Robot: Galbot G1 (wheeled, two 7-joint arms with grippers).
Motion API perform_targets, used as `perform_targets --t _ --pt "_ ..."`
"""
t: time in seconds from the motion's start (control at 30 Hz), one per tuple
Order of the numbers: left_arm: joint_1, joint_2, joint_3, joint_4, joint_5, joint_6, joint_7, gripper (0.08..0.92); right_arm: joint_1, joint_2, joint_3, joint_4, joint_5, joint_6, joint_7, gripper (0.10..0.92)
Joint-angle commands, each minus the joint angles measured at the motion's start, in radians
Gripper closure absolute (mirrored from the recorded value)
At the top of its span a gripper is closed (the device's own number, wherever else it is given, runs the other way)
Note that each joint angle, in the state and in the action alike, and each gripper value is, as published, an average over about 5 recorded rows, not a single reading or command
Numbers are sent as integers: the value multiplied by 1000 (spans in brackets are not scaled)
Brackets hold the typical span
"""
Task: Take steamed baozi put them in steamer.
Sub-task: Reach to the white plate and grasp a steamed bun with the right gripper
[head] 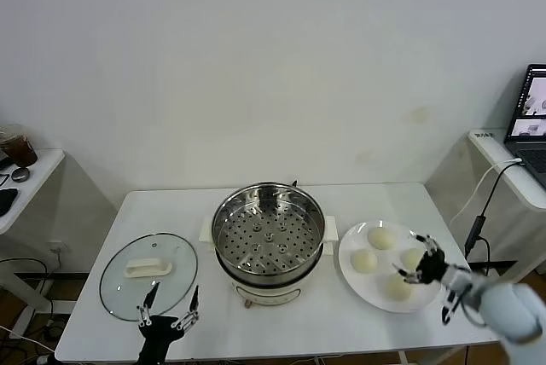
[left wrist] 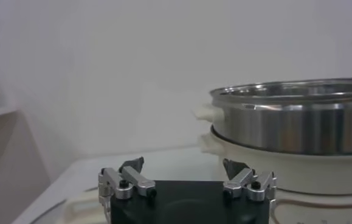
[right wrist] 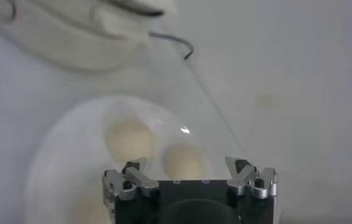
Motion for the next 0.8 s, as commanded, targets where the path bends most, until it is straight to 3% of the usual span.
perform_targets --t 0.03,0.37,0.8 --pt "-4 -5 -12 -3 31 -10 3 177 589 -166 -413 -291 -171 53 -371 203" --pt "-1 -14 -40 0 45 -12 1 177 949 -44 -874 -524 -168 81 -523 203" --pt "3 -27 -70 15 76 -31 -3 177 1006 143 -975 -693 -174 75 -448 203"
